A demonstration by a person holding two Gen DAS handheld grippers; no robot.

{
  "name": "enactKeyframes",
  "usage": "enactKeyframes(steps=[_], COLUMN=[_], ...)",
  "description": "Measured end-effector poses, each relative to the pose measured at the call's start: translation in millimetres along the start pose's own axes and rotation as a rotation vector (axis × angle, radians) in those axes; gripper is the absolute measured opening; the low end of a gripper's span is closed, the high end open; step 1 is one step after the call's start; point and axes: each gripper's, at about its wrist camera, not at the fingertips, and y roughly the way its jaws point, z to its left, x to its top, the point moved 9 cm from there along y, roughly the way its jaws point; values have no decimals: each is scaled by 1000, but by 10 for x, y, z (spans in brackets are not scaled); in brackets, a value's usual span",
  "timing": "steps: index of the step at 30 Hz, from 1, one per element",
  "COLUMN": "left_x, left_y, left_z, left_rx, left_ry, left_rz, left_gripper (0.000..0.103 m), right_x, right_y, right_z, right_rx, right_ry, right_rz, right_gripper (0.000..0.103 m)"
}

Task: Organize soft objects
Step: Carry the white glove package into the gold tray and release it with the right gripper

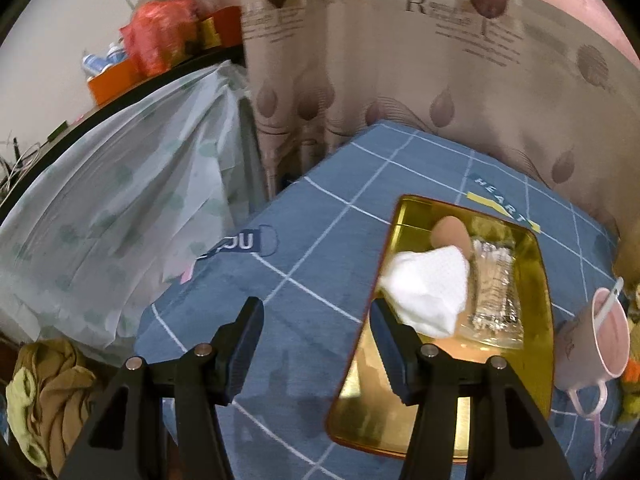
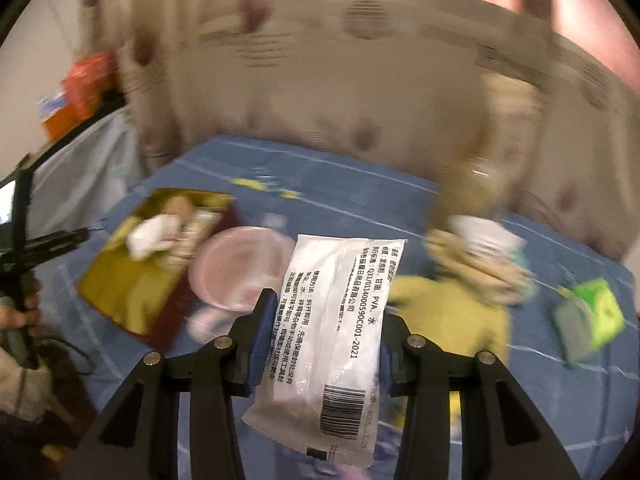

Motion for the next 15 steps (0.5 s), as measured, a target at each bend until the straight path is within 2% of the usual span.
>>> enactKeyframes(steps=[8,15], left_x=[50,72], left_y=[1,39], left_z=[273,476], left_rx=[10,3], left_ry=[-57,-114], left_rz=[5,20], left_gripper=[56,56], right_x=[19,-52], right_y=[338,682], right_z=[1071,1606], right_rx=[133,178], right_ry=[-144,-206], right_rz=[40,100], right_gripper=[40,40])
